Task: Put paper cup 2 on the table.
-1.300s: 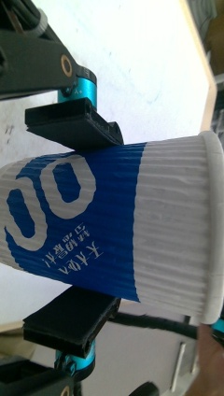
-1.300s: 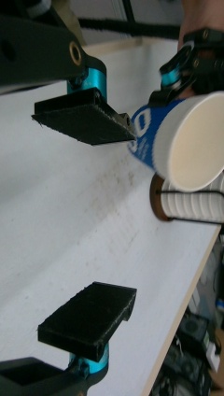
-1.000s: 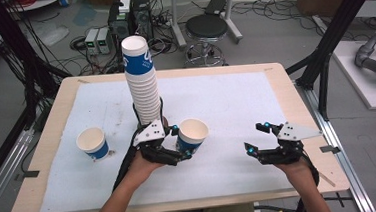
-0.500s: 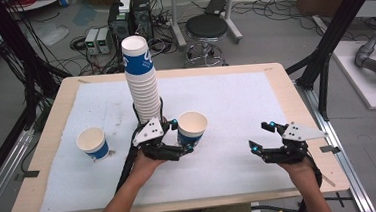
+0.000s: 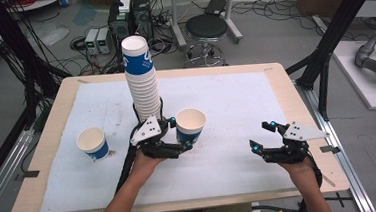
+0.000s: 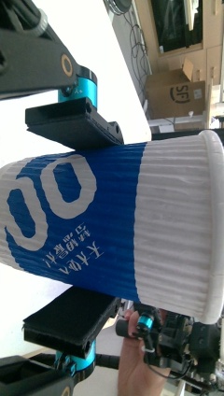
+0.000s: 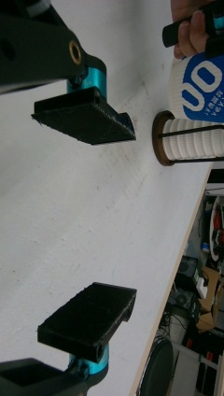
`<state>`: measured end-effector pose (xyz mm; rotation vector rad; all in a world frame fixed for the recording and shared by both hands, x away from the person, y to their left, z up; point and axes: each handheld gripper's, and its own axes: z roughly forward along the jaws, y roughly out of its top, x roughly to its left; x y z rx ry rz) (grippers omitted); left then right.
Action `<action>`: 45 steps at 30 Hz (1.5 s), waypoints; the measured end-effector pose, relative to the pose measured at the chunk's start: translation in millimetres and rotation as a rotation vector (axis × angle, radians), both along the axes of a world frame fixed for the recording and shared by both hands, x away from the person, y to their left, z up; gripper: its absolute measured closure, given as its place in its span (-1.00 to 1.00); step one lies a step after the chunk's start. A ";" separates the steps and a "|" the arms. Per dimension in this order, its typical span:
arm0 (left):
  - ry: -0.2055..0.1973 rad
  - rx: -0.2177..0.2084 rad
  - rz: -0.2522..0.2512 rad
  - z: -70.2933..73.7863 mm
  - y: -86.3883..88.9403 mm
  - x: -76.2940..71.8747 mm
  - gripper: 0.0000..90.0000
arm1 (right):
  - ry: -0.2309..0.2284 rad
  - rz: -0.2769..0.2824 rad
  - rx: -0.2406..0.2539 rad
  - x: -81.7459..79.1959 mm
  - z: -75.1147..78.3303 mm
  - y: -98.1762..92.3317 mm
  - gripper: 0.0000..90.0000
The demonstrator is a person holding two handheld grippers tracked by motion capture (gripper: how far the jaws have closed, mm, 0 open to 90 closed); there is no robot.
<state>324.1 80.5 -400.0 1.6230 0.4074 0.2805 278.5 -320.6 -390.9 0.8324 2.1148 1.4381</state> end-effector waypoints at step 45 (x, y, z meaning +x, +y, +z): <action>0.075 0.015 -0.002 -34.7 -72.7 62.9 -0.43 | 0.005 -0.024 0.016 -6.6 -3.1 -12.0 -0.52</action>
